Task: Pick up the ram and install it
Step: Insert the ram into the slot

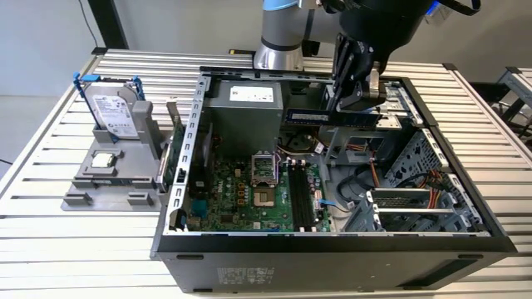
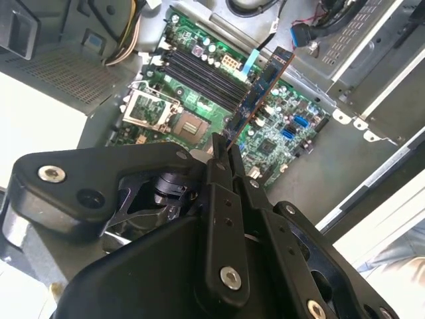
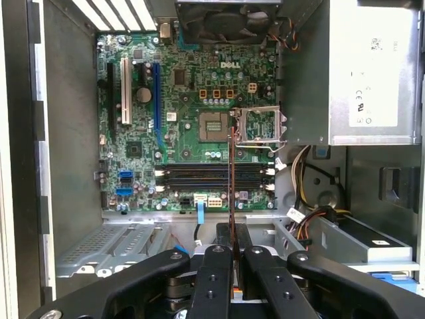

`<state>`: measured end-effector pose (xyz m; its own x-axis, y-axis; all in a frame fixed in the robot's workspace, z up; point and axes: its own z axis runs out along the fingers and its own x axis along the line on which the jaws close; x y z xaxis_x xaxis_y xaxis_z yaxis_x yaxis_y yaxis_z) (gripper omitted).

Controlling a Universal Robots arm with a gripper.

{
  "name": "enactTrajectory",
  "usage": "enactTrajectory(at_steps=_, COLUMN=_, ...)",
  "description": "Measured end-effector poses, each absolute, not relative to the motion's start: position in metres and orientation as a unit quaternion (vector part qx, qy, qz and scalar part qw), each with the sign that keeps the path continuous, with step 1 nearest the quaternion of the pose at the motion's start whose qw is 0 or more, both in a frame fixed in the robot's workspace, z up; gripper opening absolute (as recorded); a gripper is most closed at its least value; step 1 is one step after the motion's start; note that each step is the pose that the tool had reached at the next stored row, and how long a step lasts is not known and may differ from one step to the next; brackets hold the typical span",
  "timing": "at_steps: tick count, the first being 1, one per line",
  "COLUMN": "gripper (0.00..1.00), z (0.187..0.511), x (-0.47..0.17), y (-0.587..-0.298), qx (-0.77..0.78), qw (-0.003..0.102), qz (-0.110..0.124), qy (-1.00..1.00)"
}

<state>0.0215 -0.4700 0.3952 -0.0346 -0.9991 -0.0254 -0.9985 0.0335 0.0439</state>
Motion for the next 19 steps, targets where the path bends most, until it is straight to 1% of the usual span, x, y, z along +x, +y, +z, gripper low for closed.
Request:
enactTrajectory(at_steps=7, gripper=0.0, z=0.3951, x=0.0215, y=-0.4699, qx=0.688, qw=0.006, qz=-0.024, qy=-0.725)
enactTrajectory(at_steps=19, gripper=0.0, z=0.3951, x=0.0215, y=-0.47, qx=0.623, qw=0.004, qz=-0.025, qy=-0.782)
